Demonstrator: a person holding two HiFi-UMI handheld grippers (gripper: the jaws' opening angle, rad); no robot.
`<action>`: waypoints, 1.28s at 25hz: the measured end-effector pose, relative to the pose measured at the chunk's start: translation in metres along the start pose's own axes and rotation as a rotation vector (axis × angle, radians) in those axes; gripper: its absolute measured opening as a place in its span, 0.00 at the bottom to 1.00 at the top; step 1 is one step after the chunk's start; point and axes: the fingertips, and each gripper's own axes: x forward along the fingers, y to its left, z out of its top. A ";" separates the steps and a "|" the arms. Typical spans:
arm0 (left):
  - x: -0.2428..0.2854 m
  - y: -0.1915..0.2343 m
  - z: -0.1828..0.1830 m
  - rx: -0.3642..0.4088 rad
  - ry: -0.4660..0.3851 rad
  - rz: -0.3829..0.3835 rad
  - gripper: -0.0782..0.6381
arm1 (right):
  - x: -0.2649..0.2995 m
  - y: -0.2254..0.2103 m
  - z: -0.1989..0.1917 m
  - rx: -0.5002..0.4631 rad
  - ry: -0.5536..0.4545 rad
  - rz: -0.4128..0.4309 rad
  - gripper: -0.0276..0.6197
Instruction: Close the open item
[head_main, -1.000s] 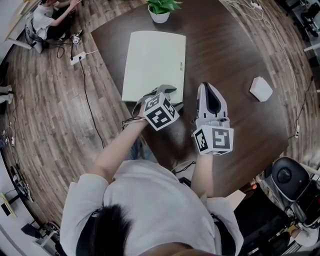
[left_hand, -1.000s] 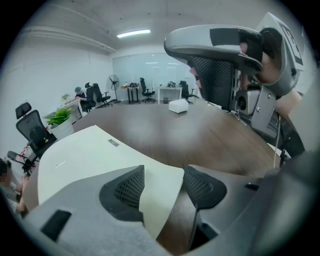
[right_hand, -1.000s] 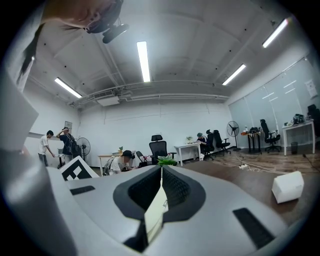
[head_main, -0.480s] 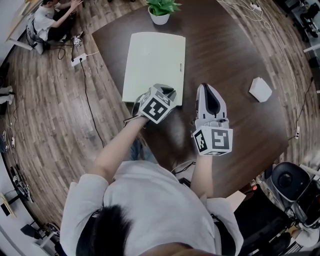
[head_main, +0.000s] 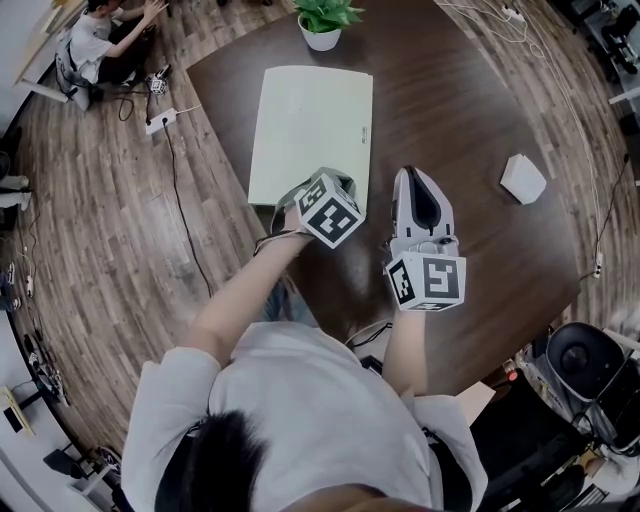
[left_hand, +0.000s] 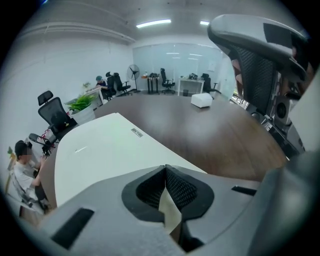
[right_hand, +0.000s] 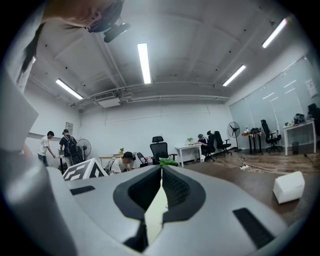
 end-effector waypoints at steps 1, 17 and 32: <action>0.000 0.000 0.000 0.001 -0.007 -0.004 0.12 | 0.000 0.001 0.000 -0.002 -0.001 0.003 0.06; -0.073 0.018 0.020 -0.113 -0.341 0.048 0.12 | -0.008 0.025 0.005 -0.025 -0.006 0.051 0.06; -0.195 0.068 -0.011 -0.221 -0.625 0.267 0.12 | -0.003 0.081 0.006 -0.089 0.023 0.097 0.06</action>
